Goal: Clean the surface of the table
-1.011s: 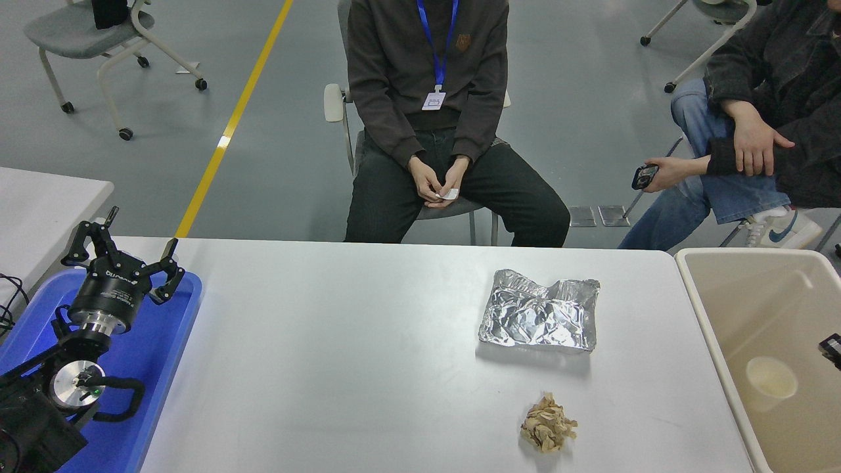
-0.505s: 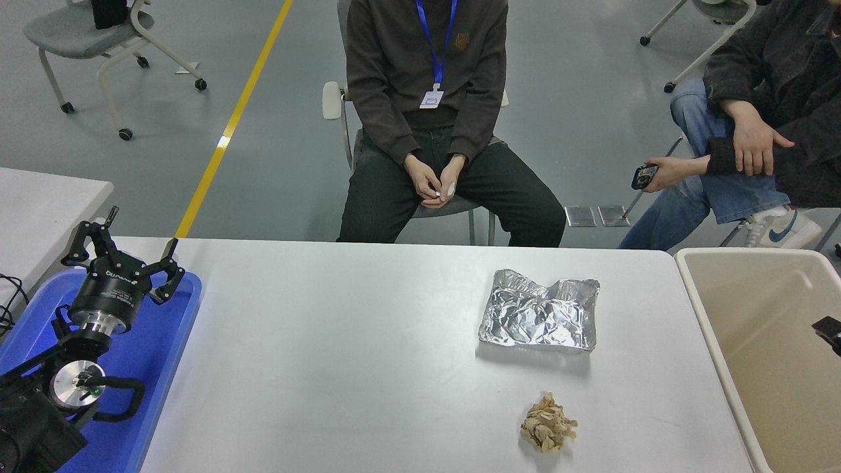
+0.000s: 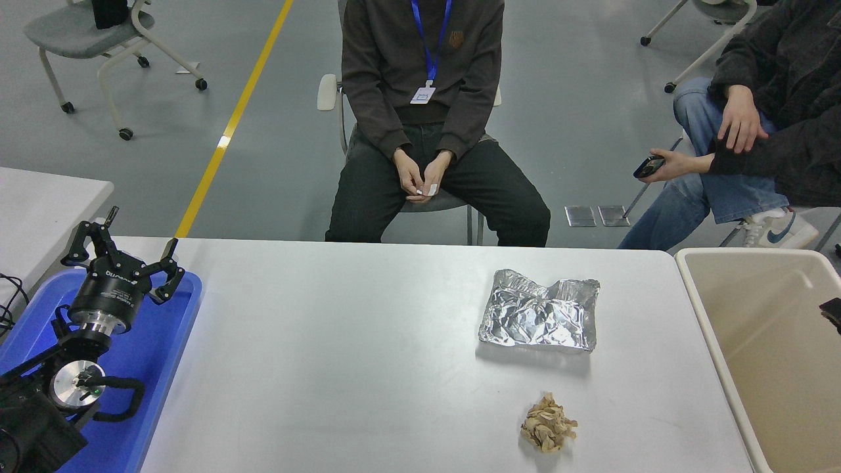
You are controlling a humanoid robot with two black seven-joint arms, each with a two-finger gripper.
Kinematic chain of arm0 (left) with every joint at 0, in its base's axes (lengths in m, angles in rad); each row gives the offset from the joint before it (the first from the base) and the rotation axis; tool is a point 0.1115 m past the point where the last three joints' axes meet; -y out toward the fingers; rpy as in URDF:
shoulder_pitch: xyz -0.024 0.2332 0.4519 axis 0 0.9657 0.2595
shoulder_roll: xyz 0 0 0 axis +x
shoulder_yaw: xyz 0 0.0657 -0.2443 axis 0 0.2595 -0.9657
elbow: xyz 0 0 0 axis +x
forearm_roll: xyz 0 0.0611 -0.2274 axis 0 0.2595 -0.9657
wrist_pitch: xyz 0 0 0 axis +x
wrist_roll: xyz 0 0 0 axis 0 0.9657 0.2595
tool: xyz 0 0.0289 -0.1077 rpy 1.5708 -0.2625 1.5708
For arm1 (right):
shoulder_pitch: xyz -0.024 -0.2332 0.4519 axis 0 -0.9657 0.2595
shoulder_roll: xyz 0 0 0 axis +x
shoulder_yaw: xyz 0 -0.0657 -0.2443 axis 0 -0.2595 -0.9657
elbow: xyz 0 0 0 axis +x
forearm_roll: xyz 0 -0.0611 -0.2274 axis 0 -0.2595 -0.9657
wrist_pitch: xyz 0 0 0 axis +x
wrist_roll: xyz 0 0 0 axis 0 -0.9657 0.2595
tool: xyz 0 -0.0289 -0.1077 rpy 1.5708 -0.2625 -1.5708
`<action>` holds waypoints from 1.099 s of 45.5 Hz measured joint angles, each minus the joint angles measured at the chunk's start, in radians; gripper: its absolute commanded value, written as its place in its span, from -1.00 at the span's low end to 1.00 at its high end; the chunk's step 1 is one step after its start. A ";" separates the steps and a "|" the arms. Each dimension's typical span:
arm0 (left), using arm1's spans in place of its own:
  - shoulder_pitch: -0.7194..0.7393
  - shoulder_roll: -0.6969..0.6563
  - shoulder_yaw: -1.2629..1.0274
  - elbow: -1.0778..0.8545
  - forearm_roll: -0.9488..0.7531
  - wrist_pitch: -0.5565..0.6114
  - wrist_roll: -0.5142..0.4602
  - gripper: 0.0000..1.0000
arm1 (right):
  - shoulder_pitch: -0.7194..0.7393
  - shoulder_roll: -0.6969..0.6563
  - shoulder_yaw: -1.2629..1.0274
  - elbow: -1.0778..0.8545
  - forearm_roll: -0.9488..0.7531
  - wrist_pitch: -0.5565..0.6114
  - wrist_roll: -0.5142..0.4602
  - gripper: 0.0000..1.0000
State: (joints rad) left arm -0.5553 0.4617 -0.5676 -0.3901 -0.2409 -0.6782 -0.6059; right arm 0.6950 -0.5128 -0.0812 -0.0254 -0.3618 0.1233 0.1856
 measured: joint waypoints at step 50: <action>0.000 0.000 0.000 0.000 0.000 0.000 0.000 1.00 | -0.227 -0.113 1.016 0.658 0.093 0.054 0.012 1.00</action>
State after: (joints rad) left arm -0.5553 0.4618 -0.5676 -0.3898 -0.2408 -0.6781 -0.6058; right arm 0.4678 -0.6260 0.9349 0.6326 -0.2687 0.1773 0.1974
